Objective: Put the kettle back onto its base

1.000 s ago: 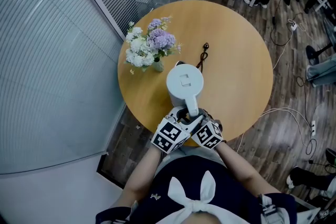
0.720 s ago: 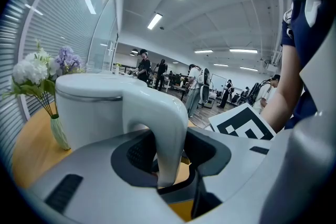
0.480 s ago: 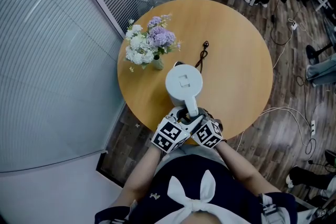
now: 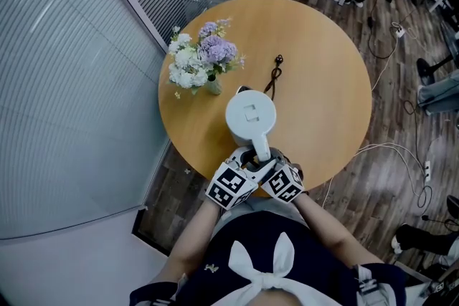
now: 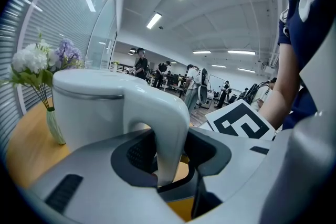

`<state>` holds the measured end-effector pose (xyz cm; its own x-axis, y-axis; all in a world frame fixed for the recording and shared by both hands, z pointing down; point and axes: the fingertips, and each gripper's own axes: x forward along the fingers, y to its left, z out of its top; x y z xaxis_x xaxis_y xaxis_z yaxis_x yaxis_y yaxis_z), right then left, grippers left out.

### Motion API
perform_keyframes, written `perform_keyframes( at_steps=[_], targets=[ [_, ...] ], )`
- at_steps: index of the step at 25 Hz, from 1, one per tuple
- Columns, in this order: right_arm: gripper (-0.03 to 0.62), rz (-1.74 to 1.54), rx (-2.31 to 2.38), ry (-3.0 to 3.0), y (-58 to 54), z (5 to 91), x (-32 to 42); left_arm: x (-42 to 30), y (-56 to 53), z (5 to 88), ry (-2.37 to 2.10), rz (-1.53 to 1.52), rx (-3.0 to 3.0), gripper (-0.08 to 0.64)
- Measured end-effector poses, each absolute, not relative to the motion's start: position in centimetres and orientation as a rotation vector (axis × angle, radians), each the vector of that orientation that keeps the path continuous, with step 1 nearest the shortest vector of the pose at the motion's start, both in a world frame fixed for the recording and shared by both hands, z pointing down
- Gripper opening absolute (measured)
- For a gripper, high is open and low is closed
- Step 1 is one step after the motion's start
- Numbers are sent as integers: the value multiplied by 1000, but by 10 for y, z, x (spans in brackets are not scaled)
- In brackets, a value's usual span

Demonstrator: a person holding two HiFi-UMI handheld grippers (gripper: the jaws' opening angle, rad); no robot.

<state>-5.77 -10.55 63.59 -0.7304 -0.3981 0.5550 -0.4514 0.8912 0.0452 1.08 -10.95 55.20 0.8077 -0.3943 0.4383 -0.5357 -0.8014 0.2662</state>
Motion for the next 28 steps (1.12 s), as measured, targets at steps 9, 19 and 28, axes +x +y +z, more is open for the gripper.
perform_keyframes(
  at_steps=[9,19,28],
  targets=[
    [129,119,610,-2512,-105,638,-59,9,-108,557,-681,392,2572,184],
    [175,225,559,-2523,-99,635,-62,7,-108,557,-714,414,2581,187],
    [207,352,668,-2558,-99,618,-45,3,-107,552,-778,416,2572,188]
  ],
)
